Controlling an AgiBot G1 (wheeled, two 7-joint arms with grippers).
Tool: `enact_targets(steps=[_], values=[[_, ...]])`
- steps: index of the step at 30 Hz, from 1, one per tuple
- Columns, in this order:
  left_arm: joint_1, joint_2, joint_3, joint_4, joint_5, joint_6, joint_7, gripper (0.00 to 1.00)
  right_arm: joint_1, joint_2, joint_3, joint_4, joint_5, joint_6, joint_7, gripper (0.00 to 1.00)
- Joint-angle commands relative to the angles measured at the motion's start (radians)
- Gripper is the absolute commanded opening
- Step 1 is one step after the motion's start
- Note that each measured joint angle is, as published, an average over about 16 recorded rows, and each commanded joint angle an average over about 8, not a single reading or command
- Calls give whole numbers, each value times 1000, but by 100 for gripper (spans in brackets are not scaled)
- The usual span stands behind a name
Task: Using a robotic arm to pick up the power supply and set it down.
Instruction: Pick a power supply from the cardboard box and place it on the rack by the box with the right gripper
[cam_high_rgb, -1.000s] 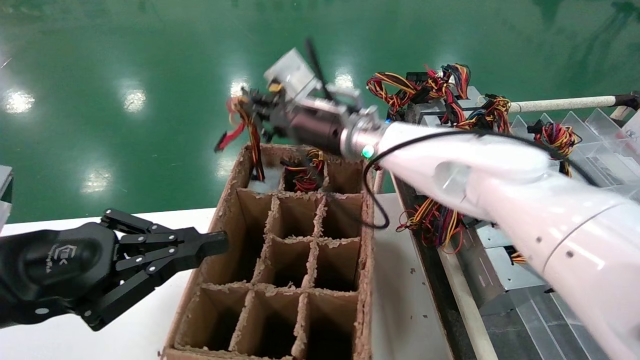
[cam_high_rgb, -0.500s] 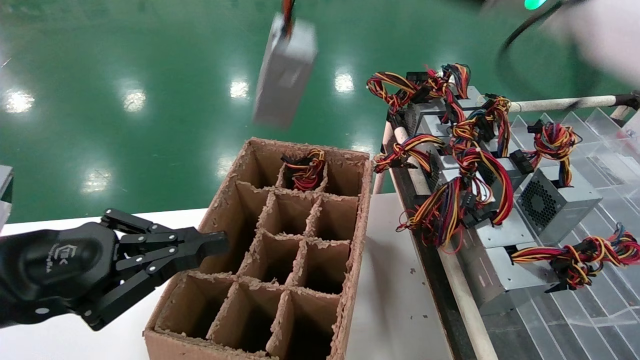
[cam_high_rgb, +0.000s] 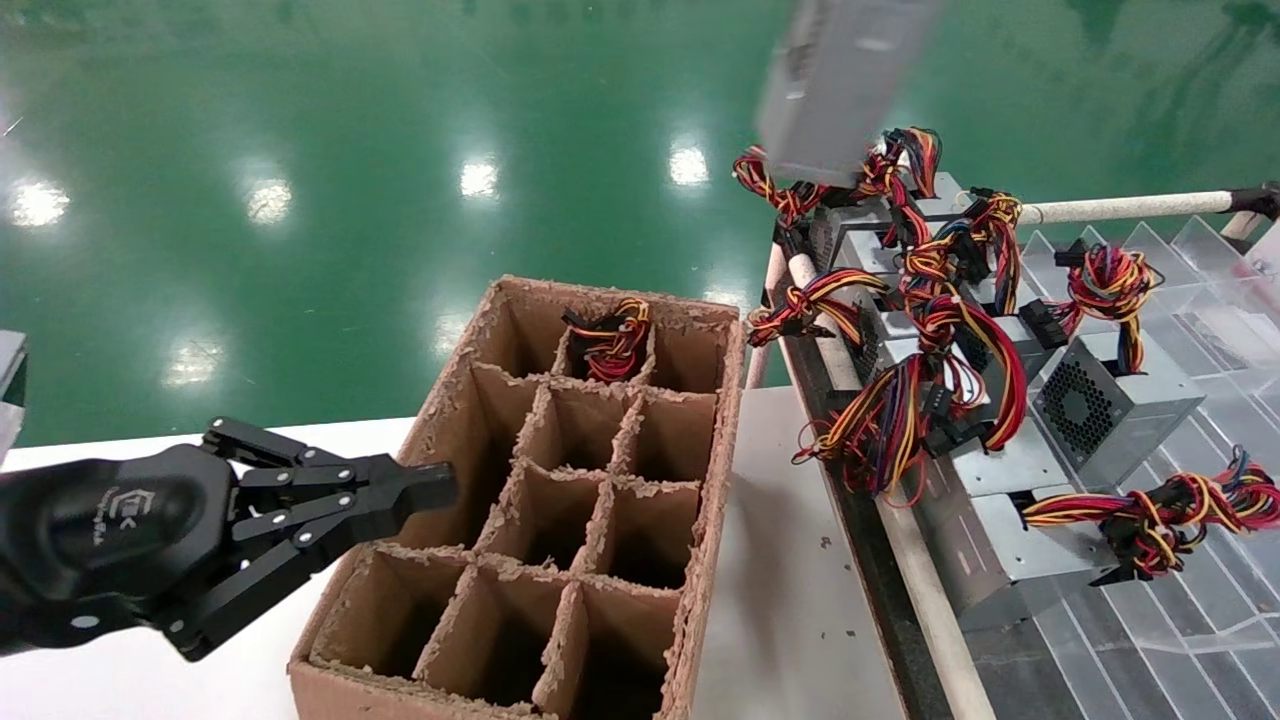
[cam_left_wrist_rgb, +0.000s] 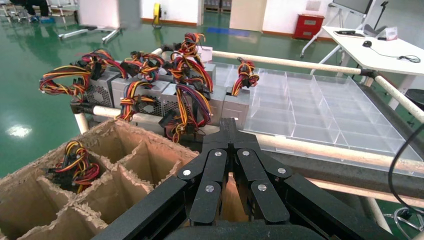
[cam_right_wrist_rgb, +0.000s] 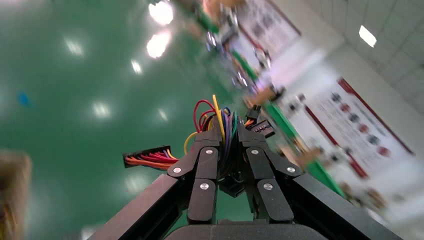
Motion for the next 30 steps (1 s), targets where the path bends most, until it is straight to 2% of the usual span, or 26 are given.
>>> enact_targets(steps=[1, 9, 15, 19, 22, 26, 30], values=[[0, 0, 0, 0, 0, 0, 0, 0, 62, 40, -30, 22, -62, -10, 31, 0], [0, 0, 0, 0, 0, 0, 0, 0, 328, 178, -137, 104, -354, -80, 176, 0], [0, 0, 0, 0, 0, 0, 0, 0, 408, 255, -181, 138, -499, -113, 242, 0], [0, 0, 0, 0, 0, 0, 0, 0, 388, 299, -194, 132, -540, -104, 235, 0], [0, 0, 0, 0, 0, 0, 0, 0, 338, 318, -201, 104, -537, -74, 205, 0], [0, 0, 0, 0, 0, 0, 0, 0, 233, 316, -199, 27, -484, -15, 136, 0], [0, 0, 0, 0, 0, 0, 0, 0, 111, 280, -182, -86, -397, 41, 43, 0]])
